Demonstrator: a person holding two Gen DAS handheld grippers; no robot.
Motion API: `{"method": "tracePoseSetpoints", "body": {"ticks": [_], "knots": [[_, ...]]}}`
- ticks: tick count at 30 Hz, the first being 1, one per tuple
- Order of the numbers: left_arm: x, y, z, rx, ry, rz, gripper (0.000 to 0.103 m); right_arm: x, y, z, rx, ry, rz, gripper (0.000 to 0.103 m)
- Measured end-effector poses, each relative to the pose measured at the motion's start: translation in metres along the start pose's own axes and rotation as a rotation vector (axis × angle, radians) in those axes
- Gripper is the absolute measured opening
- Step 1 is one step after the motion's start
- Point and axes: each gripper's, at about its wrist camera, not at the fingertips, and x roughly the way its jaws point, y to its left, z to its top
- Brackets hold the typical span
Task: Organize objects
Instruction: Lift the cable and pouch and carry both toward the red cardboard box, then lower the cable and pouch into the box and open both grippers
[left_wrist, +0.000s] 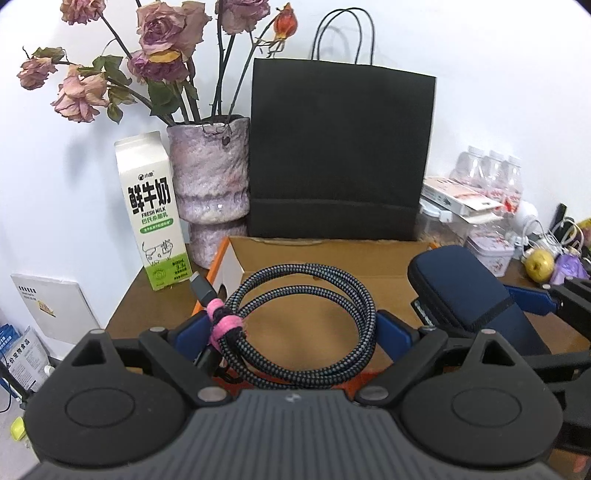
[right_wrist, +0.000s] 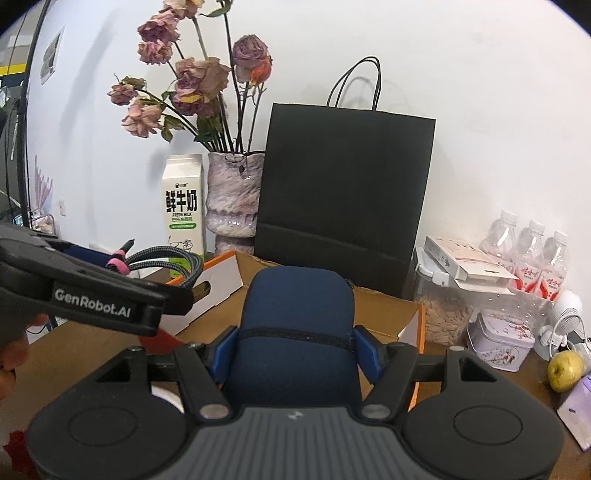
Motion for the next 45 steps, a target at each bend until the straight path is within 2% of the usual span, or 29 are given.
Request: {"method": "tracePoseSetpoints", "body": {"ticks": [14,26,28,29,30,31,36,45], "knots": [[0.060,-0.002,0.026,-0.022,0.034,0.018,0.094,0.060,-0.018,0.016,0.021,0.058,0.004,0.065],[0.129,0.000,0.026,-0.042,0.128,0.034,0.095,0.122,-0.031,0.005,0.069,0.144,-0.037,0.065],[0.133,0.000,0.025,-0.048,0.128,0.023,0.099,0.129,-0.032,0.003,0.080,0.157,-0.038,0.067],[0.133,0.001,0.024,-0.053,0.123,0.028,0.103,0.131,-0.033,0.002,0.086,0.161,-0.037,0.074],[0.133,0.001,0.024,-0.053,0.113,0.043,0.103,0.133,-0.034,0.002,0.090,0.161,-0.039,0.093],[0.133,0.001,0.024,-0.049,0.111,0.052,0.103,0.133,-0.034,0.002,0.090,0.162,-0.041,0.102],[0.134,0.001,0.022,-0.037,0.136,0.060,0.103,0.132,-0.033,0.000,0.080,0.162,-0.047,0.103],[0.111,0.002,0.025,-0.036,0.119,0.054,0.103,0.116,-0.031,0.002,0.083,0.155,-0.045,0.103]]}}
